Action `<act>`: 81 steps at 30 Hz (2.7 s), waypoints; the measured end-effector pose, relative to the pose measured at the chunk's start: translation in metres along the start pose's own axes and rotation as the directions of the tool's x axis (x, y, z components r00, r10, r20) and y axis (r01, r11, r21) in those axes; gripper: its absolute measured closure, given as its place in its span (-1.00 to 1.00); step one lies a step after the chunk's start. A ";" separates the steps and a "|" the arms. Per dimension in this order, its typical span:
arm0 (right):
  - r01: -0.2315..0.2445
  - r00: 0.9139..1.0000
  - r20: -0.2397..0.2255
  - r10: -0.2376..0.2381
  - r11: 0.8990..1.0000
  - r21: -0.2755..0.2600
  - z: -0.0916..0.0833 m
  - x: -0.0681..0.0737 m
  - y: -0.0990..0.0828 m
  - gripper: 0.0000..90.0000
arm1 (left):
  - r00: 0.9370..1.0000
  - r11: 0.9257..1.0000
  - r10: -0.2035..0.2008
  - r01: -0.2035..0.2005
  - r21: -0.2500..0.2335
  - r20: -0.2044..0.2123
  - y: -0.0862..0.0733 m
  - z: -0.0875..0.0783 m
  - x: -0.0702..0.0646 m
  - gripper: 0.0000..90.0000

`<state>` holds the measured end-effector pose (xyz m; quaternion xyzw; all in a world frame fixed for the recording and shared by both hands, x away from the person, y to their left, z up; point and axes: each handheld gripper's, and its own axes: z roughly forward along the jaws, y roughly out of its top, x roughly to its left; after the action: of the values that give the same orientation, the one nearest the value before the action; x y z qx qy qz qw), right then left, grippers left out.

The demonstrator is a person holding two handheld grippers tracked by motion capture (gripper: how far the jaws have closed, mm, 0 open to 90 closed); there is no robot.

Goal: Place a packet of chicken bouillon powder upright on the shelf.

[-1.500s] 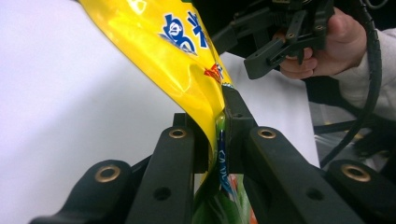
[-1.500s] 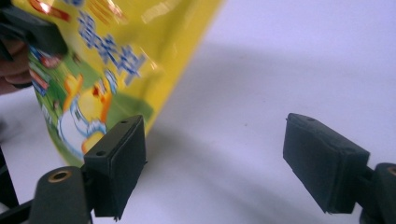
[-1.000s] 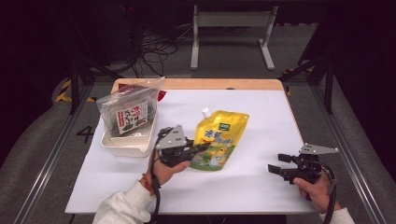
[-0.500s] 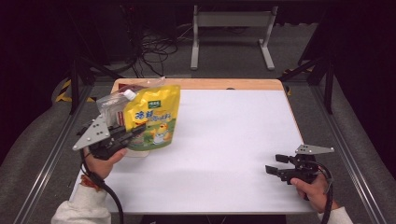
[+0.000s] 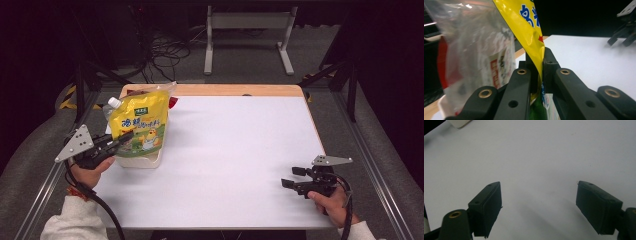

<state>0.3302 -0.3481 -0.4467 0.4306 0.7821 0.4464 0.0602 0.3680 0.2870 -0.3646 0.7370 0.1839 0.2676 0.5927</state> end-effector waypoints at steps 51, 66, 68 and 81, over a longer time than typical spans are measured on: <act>0.166 0.985 0.043 -0.166 0.986 0.017 0.001 0.016 0.005 -0.54 | 0.993 0.973 -0.104 0.112 0.200 -0.053 -0.060 -0.006 0.007 0.77; 0.240 0.967 0.081 -0.242 0.970 0.028 0.000 0.023 0.007 -0.55 | 0.987 0.961 -0.142 0.155 0.227 -0.073 -0.072 -0.007 0.010 0.81; 0.241 0.967 0.079 -0.243 0.970 0.033 0.001 0.023 0.007 -0.55 | 0.987 0.961 -0.145 0.158 0.227 -0.076 -0.072 -0.007 0.010 0.81; 0.256 0.963 0.078 -0.260 0.965 0.052 0.005 0.026 0.009 -0.55 | 0.979 0.958 -0.132 0.166 0.234 -0.154 -0.067 -0.008 0.001 0.64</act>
<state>0.3223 -0.3237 -0.4357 0.3446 0.8374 0.3999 0.1415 0.3670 0.3089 -0.4286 0.7685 0.3109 0.2475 0.5015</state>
